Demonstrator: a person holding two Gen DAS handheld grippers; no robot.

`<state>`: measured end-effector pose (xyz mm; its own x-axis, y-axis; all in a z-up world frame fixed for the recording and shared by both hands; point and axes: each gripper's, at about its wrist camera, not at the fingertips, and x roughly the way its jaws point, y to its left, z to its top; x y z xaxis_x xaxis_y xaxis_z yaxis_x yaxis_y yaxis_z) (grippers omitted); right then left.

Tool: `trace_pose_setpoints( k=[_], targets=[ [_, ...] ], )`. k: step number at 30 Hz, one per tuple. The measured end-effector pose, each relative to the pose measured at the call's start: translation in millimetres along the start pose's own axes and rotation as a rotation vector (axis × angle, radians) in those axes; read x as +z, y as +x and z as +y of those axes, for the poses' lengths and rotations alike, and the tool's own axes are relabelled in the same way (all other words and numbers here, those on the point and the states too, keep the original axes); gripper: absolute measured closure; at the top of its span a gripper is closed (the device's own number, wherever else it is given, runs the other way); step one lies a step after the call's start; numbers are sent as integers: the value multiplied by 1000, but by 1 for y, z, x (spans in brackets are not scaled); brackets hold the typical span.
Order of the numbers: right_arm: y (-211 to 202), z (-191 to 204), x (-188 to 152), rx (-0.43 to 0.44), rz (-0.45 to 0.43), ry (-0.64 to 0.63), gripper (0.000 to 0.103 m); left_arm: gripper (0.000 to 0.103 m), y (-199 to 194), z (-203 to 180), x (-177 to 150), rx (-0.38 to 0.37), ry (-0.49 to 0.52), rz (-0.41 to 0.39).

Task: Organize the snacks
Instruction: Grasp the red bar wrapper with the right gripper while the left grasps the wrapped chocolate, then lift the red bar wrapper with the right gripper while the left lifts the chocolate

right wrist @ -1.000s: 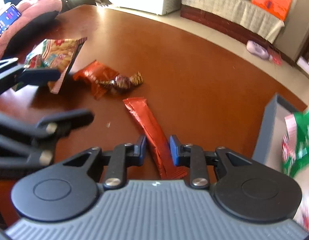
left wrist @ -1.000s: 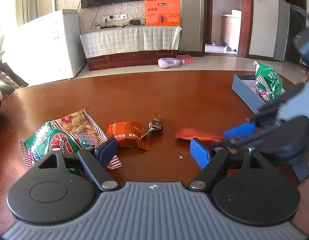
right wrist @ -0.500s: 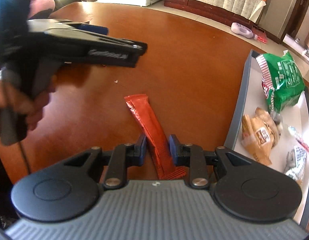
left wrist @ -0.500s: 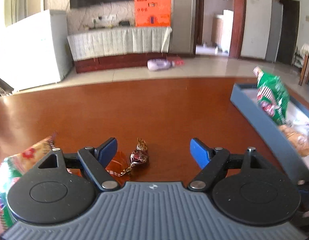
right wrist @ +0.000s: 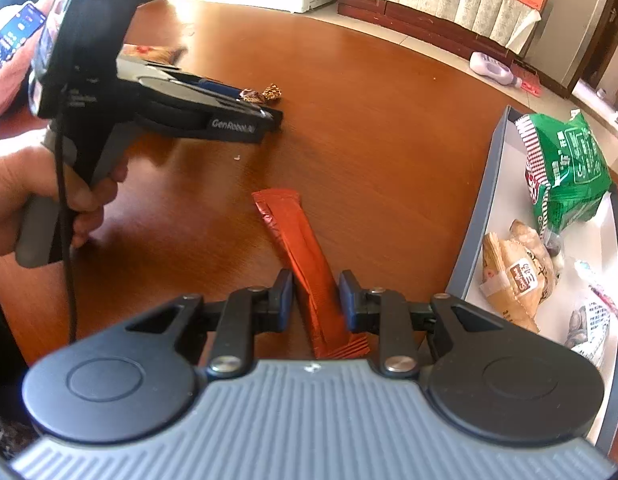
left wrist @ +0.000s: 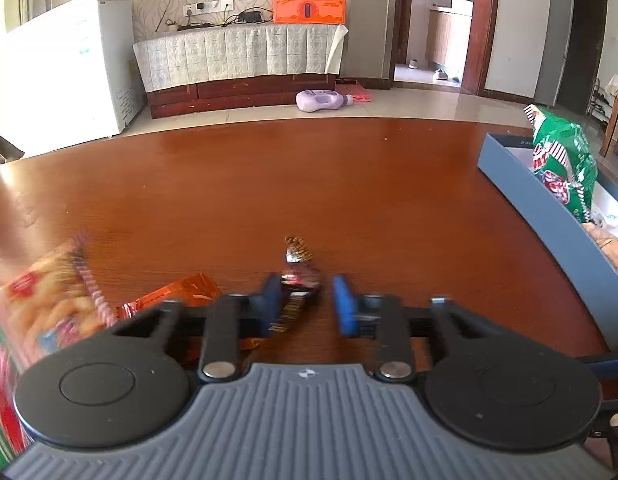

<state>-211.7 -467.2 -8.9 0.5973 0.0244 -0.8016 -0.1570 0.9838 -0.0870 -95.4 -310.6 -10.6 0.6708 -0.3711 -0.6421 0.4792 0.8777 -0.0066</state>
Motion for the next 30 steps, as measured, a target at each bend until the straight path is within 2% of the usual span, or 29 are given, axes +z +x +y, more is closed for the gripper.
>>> trace_pose_setpoints(
  k=[8, 16, 26, 30],
  targets=[
    [-4, 10, -6, -28, -10, -16, 76, 77, -16, -13, -3, 11, 28, -39],
    [-14, 6, -11, 8, -22, 25, 76, 77, -37, -28, 0, 53, 75, -68],
    [-32, 2, -20, 62, -68, 68, 82, 77, -64, -44, 7, 81, 78, -97],
    [-27, -2, -22, 62, -48, 74, 82, 77, -78, -48, 11, 88, 91, -93]
  ],
)
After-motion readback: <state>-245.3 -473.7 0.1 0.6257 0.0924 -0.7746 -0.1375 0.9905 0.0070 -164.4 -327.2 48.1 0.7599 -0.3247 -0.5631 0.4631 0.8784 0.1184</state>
